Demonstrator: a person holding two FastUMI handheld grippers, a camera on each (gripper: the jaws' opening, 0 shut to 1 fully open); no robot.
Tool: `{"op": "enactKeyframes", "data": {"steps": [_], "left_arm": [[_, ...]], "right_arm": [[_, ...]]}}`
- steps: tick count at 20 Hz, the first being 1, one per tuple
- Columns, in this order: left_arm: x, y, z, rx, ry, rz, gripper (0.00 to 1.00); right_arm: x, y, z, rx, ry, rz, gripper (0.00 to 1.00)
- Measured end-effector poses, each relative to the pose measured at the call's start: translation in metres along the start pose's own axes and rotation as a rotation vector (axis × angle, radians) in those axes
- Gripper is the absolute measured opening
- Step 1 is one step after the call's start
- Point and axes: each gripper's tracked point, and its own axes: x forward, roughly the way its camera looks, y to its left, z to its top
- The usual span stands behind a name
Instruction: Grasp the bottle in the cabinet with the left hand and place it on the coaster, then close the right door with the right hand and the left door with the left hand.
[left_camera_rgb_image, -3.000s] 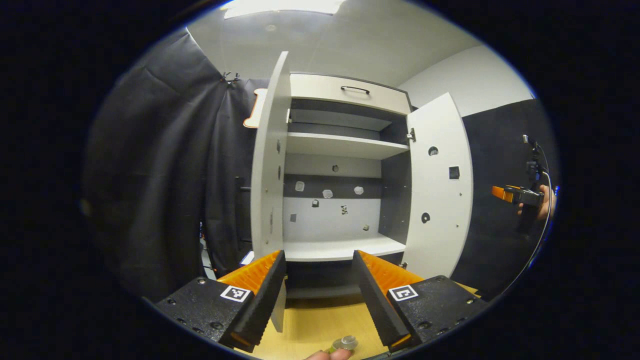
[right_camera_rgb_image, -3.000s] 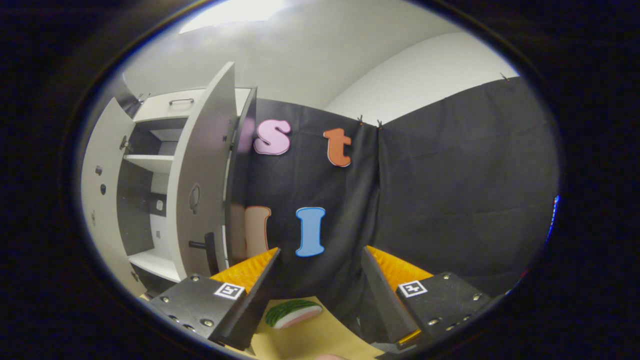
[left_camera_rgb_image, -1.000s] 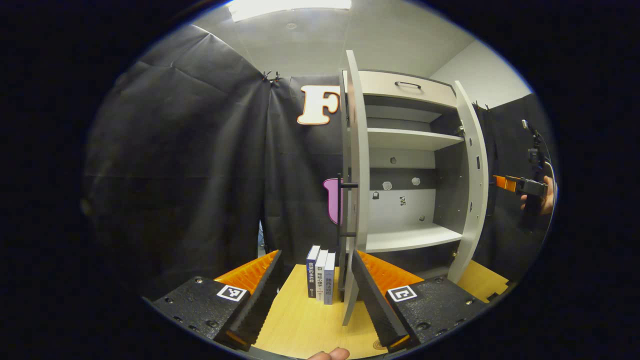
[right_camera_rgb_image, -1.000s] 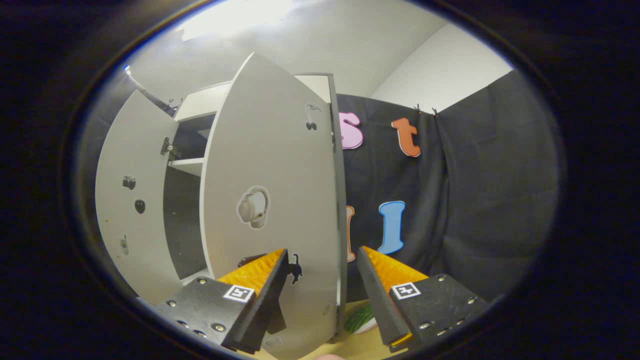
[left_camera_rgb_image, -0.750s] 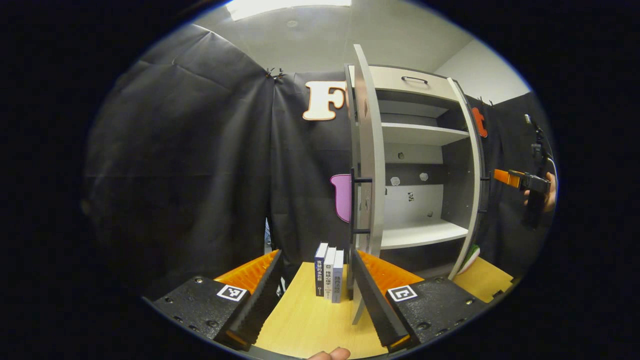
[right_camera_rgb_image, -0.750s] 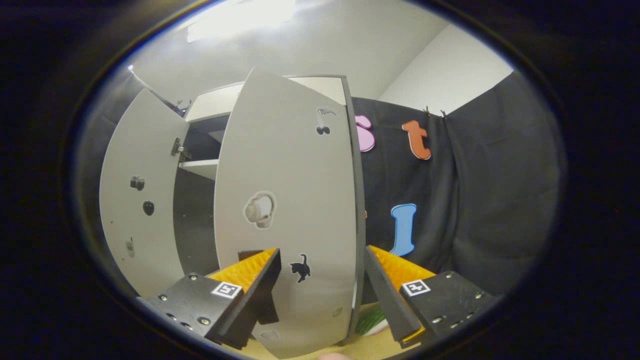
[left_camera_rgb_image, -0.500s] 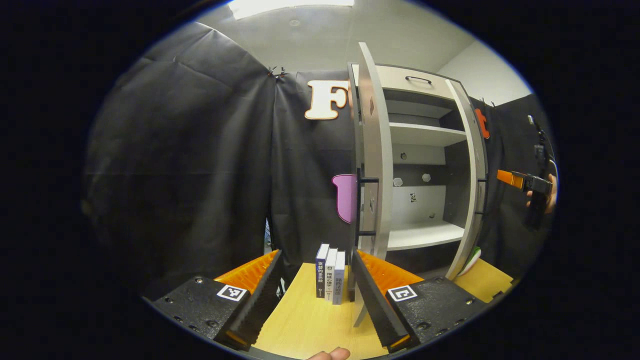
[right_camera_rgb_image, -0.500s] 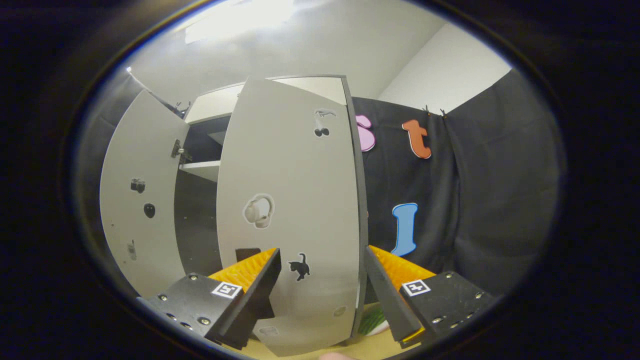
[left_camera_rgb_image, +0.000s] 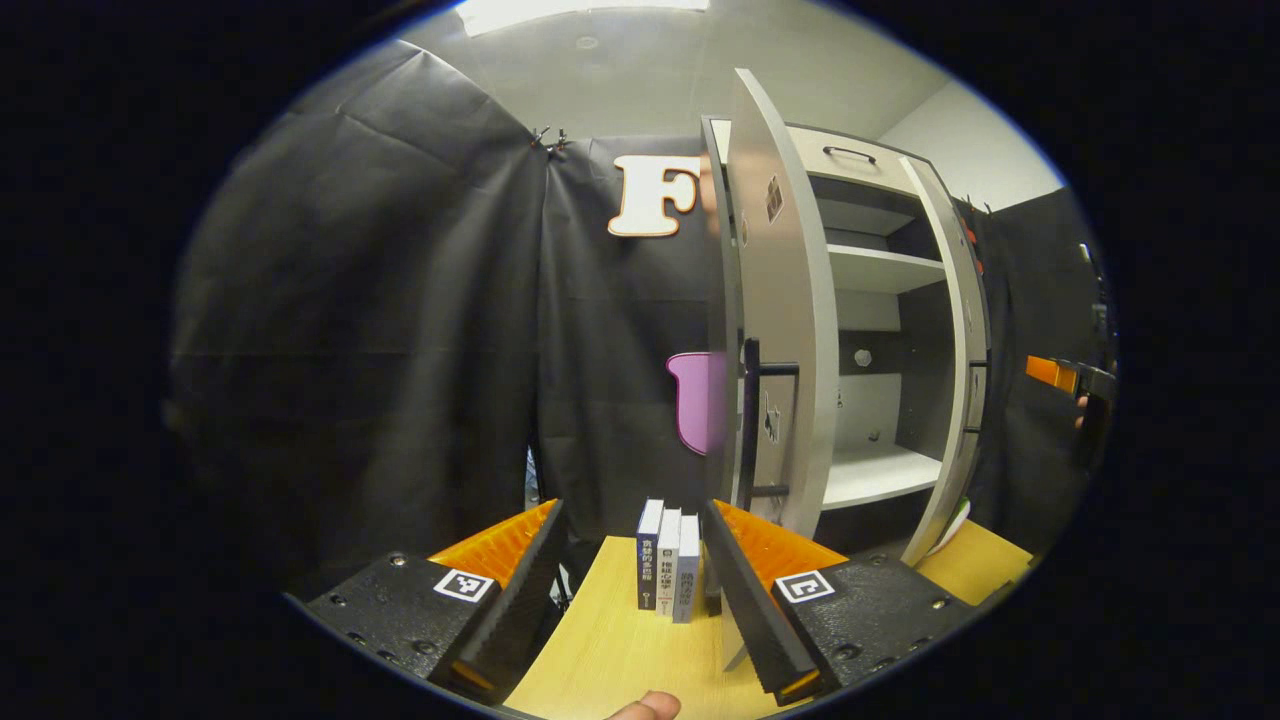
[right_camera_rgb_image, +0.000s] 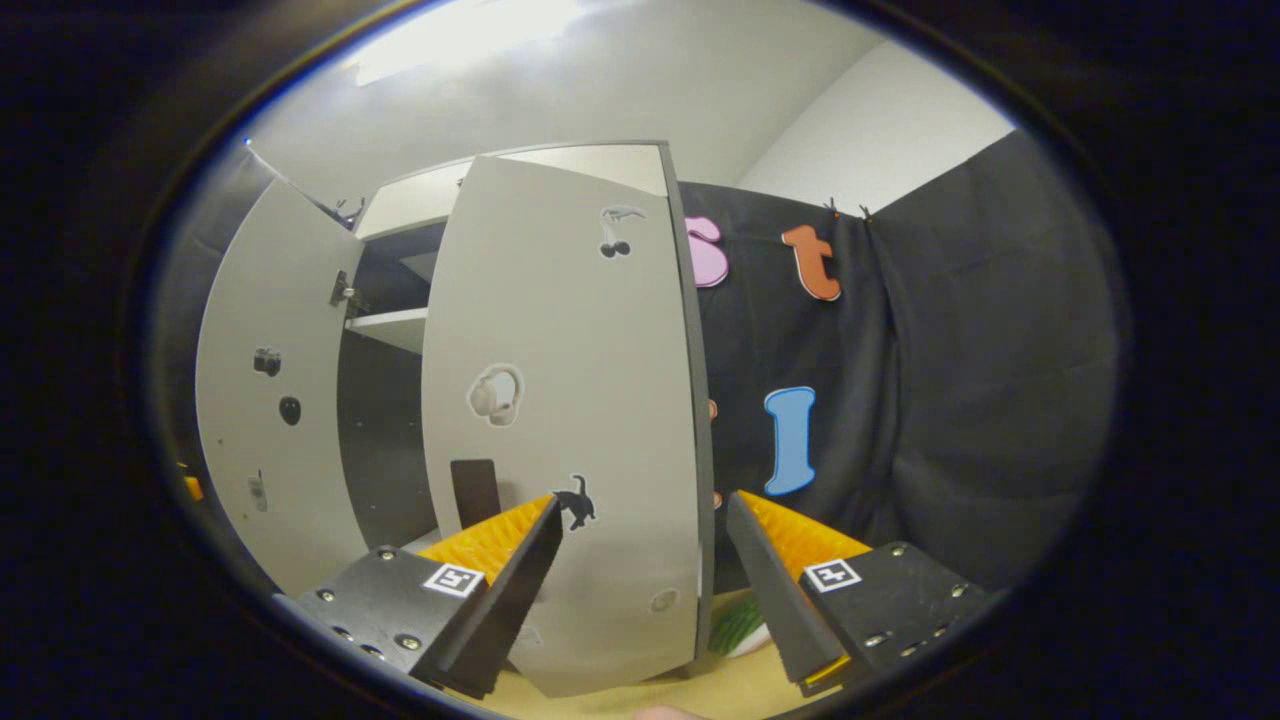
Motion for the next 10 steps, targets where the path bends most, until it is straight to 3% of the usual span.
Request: {"op": "enactKeyframes", "data": {"steps": [3, 8, 9, 10], "left_arm": [[0.019, -0.016, 0.017, 0.015, -0.039, -0.050, 0.86], [0.051, -0.018, 0.019, 0.023, -0.027, -0.023, 0.99], [0.055, -0.016, 0.020, 0.013, -0.028, -0.018, 0.92], [0.055, -0.018, 0.022, 0.001, -0.027, -0.020, 0.92]], "right_arm": [[-0.023, -0.015, -0.004, -0.002, 0.014, -0.022, 1.00], [-0.073, -0.056, -0.017, -0.007, 0.045, -0.082, 1.00], [-0.084, -0.065, -0.021, -0.001, 0.051, -0.098, 1.00], [-0.094, -0.075, -0.025, 0.005, 0.057, -0.114, 1.00]]}}
